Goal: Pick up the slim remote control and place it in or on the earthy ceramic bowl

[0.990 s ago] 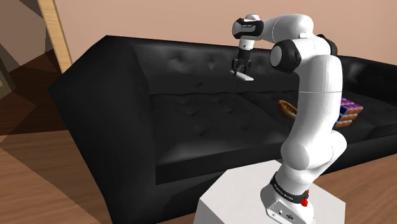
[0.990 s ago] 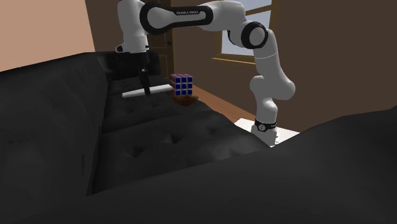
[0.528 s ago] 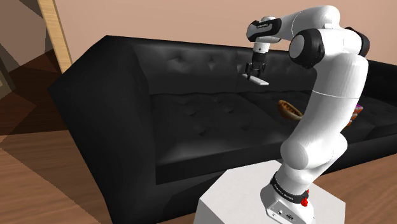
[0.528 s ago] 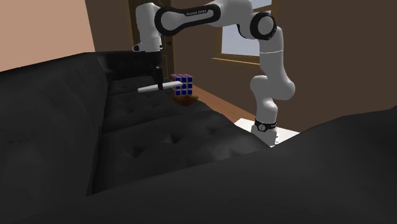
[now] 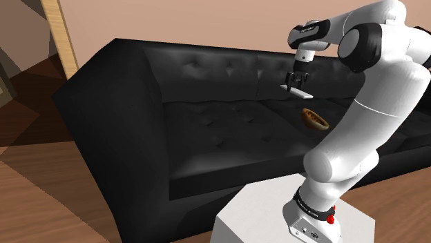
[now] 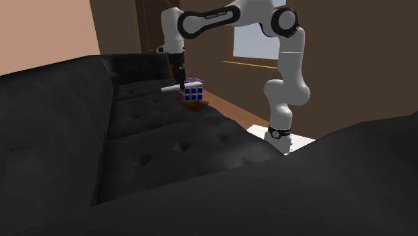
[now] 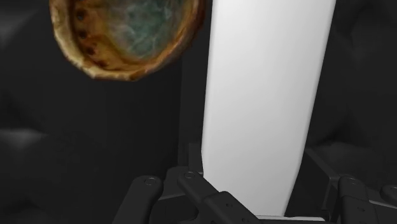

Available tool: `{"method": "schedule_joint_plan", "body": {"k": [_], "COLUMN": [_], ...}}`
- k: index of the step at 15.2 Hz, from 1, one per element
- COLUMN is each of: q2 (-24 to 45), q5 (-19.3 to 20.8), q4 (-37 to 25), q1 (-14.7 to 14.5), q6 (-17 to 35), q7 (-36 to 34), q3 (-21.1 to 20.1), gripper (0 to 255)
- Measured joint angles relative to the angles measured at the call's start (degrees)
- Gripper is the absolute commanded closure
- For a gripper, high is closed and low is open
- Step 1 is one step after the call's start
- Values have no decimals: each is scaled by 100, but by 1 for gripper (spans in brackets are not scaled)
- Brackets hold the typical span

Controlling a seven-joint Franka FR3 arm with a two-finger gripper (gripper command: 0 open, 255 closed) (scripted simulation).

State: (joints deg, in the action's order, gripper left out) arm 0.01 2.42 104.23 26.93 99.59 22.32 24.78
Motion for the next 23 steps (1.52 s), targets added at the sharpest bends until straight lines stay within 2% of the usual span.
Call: {"method": "schedule_joint_plan", "body": {"k": [8, 10, 23], "q2": [-841, -866, -668], "q5": [478, 513, 469], "q4": [804, 925, 1699], "q1": [430, 490, 527], "q6": [97, 205, 1157], "q7": [702, 814, 866], "q3": [423, 498, 592], "gripper": [255, 255, 255]}}
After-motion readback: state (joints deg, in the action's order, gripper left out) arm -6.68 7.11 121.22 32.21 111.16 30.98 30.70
